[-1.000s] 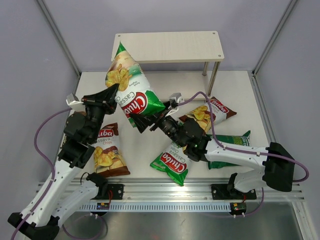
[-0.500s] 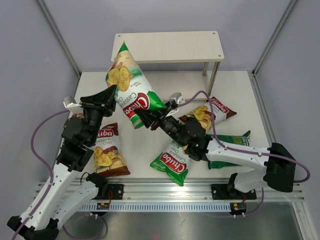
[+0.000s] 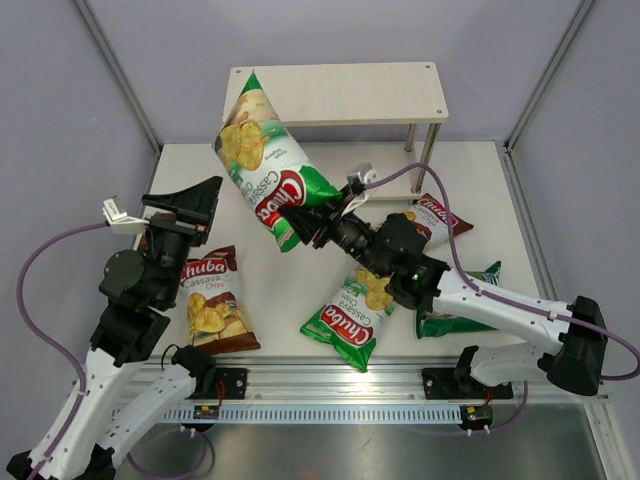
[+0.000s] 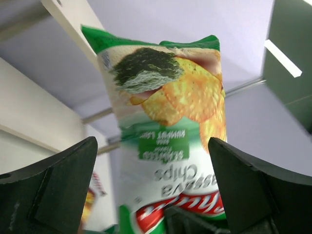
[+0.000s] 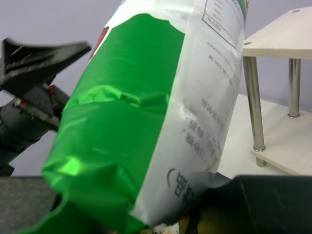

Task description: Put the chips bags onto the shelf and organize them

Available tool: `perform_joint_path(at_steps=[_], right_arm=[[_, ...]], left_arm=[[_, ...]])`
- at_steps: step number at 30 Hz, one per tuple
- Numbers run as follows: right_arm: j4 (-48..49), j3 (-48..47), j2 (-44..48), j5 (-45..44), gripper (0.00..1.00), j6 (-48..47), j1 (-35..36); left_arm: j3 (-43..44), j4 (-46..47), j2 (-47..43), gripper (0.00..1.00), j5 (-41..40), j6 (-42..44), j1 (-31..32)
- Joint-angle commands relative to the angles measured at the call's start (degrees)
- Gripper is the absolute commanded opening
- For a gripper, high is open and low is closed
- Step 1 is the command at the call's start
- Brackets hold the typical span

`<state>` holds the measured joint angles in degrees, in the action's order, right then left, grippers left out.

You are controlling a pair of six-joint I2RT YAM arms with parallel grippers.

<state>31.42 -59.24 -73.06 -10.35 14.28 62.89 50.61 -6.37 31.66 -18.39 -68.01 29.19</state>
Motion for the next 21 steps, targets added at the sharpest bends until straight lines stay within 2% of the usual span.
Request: perform_joint_path(at_steps=[1, 2, 5, 7, 11, 15, 18, 21], right_arm=[[-6.89, -6.67, 3.18, 3.65, 0.23, 8.81, -6.45], [-8.03, -7.20, 3.53, 5.32, 0.22, 13.01, -9.86], [-11.72, -9.92, 3.71, 7.01, 0.22, 17.69, -14.80], [-14.27, -12.12, 3.71, 6.84, 0.25, 19.54, -17.27], [-16.38, -13.44, 3.71, 4.99, 0.24, 28.50, -25.08], [-15.51, -15.63, 1.35, 12.26, 0.24, 39.83, -38.59], [-14.02, -17.83, -2.26, 15.71, 0.23, 46.79, -42.58], [-13.93, -19.59, -4.98, 14.66, 0.24, 50.48, -45.40]], left_arm=[[5.63, -6.79, -0.11, 0.99, -5.85, 15.58, 0.17], [6.42, -7.86, -0.11, 0.99, -6.21, 17.54, 0.17], [7.31, -12.52, -0.19, 0.99, -7.10, 23.17, 0.17], [7.49, -15.59, -0.46, 0.99, -6.92, 26.76, 0.17], [8.89, -21.48, 0.33, 0.99, -5.34, 32.22, 0.17], [11.43, -28.50, 1.91, 0.99, -1.92, 36.80, 0.17], [11.79, -31.67, 2.44, 0.99, 0.10, 39.44, 0.17], [11.88, -34.57, 1.92, 0.99, 0.81, 42.16, 0.17]])
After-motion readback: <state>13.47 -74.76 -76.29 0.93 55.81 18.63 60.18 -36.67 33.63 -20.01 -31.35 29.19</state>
